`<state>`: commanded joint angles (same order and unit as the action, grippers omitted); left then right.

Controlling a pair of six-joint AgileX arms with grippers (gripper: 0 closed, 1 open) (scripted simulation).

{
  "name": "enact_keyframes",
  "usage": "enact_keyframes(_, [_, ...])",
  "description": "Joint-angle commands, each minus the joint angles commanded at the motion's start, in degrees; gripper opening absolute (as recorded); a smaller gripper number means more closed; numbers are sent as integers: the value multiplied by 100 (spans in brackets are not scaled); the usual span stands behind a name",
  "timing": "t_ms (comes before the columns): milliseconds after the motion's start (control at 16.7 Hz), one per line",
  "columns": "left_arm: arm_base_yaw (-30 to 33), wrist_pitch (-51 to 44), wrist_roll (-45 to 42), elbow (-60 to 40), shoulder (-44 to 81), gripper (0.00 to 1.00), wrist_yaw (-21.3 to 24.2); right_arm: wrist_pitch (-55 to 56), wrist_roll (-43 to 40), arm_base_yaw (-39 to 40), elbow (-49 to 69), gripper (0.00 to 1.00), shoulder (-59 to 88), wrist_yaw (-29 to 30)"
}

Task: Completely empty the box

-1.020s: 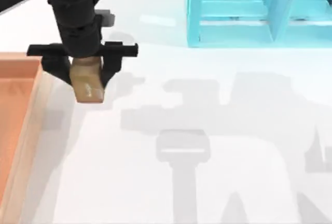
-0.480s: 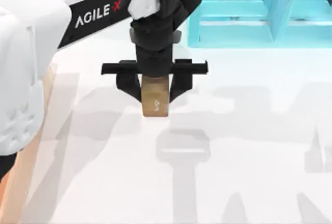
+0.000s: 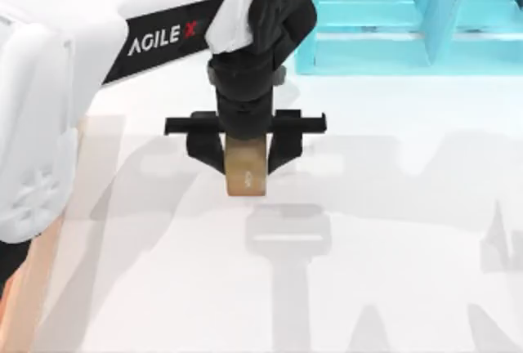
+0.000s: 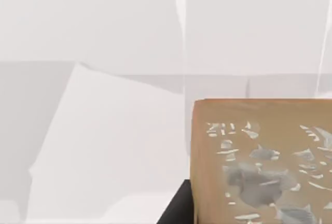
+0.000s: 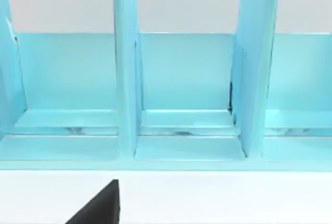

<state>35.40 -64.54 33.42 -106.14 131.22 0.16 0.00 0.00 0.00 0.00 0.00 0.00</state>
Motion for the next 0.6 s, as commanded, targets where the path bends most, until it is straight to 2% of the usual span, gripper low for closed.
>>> enact_keyframes(360, [5,224,4,182,72,0,-1,0,0,0,0,100,0,0])
enact_keyframes(600, [5,224,4,182,72,30,-1,0,0,0,0,100,0,0])
